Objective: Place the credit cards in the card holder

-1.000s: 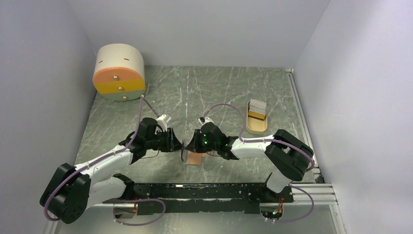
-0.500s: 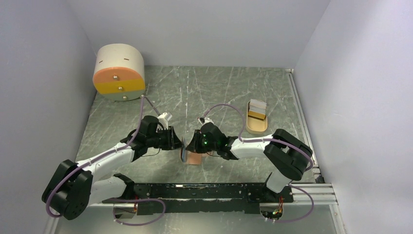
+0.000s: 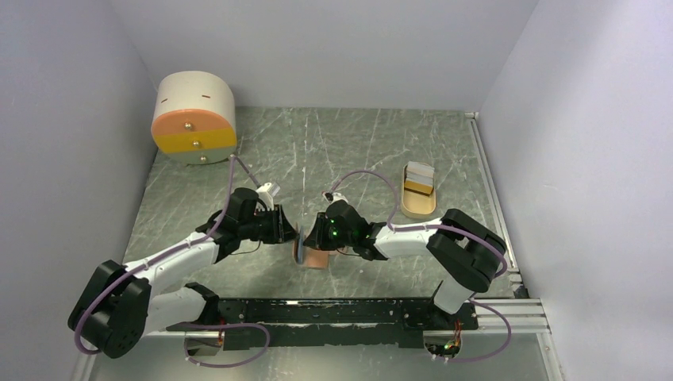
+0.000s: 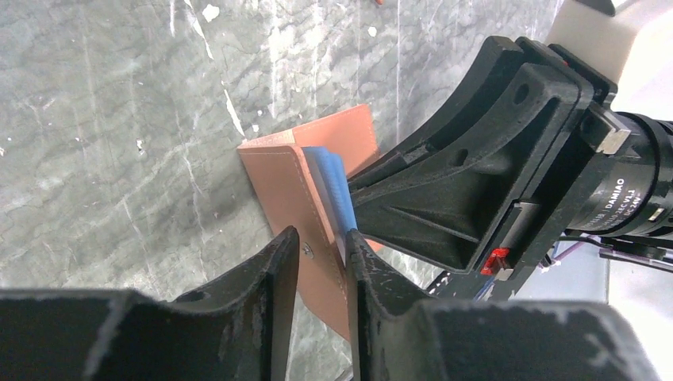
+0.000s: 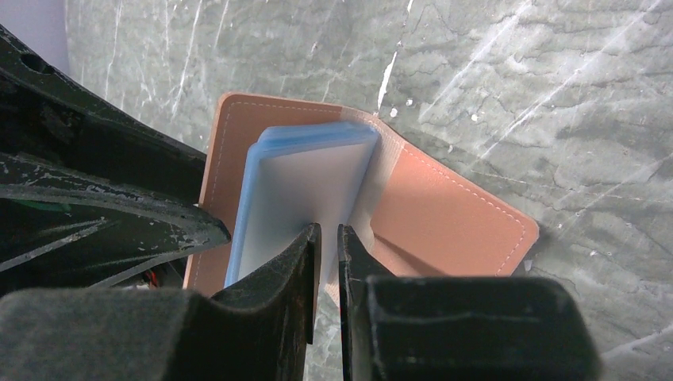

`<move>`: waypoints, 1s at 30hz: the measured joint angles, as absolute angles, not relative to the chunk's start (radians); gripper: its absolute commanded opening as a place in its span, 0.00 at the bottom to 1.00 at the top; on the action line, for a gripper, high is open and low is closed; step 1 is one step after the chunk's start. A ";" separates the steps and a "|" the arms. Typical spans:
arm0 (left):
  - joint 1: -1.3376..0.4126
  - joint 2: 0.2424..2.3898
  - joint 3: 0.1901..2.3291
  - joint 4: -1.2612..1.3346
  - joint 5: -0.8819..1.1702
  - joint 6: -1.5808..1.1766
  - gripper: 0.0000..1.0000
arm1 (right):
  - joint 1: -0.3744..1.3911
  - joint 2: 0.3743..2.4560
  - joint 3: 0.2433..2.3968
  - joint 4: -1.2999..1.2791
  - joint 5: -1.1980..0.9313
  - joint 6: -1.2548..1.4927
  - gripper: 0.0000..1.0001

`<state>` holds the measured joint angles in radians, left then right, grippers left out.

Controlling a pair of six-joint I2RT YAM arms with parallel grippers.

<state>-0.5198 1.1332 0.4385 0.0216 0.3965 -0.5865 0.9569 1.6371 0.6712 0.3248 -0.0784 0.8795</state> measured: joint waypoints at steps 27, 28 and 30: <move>-0.520 1.119 0.439 0.020 0.398 -0.609 0.44 | 0.957 1.637 0.669 0.324 -0.083 0.883 0.18; -0.520 1.119 0.439 0.021 0.403 -0.609 0.44 | 0.957 1.637 0.669 0.325 -0.083 0.883 0.18; -0.520 1.120 0.439 0.029 0.415 -0.611 0.44 | 0.957 1.637 0.669 0.325 -0.083 0.883 0.18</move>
